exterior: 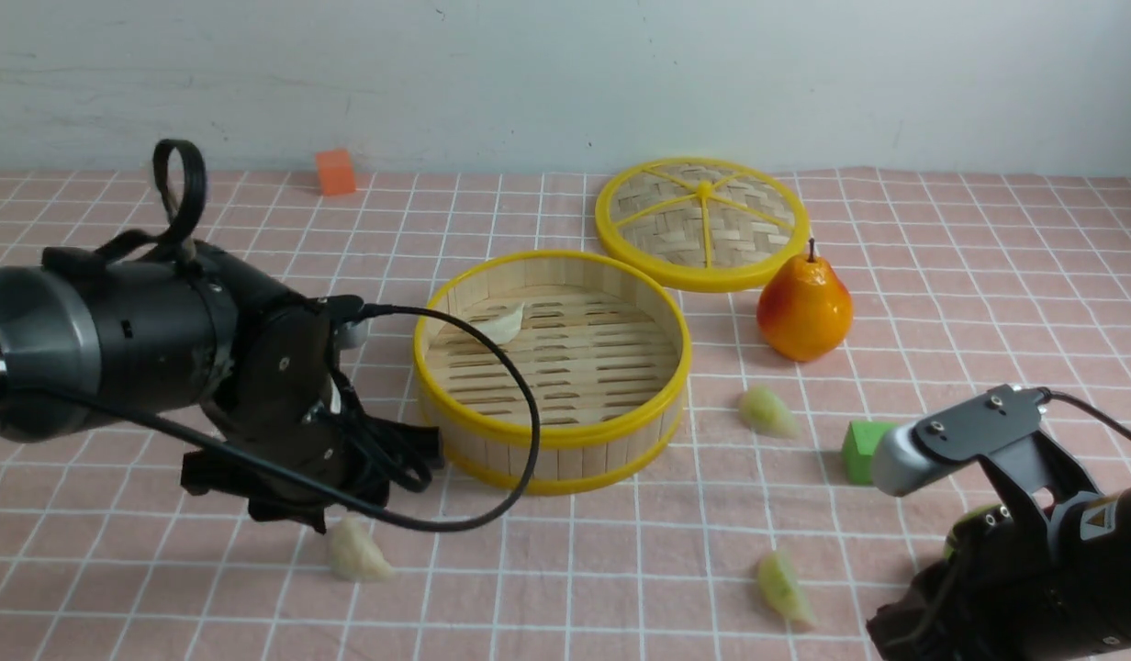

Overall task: Put the dumplings into the steamer on the table with the pink tablecloth.
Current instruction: 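Reach for and grasp a dumpling on the table with the left gripper, then place the dumpling into the bamboo steamer basket with the left gripper, then reach for and grasp a dumpling lying on the table beside the steamer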

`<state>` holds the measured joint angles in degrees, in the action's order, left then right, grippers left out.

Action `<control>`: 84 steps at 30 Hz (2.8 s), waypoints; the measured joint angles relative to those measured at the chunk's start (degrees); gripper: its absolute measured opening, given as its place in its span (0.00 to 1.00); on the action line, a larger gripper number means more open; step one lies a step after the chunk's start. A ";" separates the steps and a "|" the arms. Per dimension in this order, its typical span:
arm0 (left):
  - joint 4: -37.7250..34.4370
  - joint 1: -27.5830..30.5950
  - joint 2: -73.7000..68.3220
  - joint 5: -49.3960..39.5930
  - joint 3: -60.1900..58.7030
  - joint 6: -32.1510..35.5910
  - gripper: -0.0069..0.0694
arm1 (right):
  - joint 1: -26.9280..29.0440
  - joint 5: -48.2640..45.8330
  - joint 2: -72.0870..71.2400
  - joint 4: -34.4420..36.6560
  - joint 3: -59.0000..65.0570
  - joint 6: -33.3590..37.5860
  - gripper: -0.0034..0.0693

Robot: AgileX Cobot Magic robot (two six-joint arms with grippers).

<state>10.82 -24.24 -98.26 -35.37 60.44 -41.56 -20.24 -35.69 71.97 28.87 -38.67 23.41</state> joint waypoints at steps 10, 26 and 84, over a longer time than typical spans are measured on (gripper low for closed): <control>0.21 0.00 -5.00 -1.25 0.00 -1.57 0.59 | 0.00 0.19 0.00 0.62 0.00 0.13 0.16; -15.80 0.00 -3.11 -7.97 25.65 28.54 0.36 | 0.00 1.27 0.00 0.62 0.00 0.14 0.18; 3.56 -0.12 85.05 -0.41 -39.32 15.47 0.07 | 6.98 1.54 49.01 -9.98 -47.34 -5.64 0.38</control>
<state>14.38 -24.35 -13.21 -35.78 21.12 -26.08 -13.26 -34.15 120.98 18.88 -86.01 17.76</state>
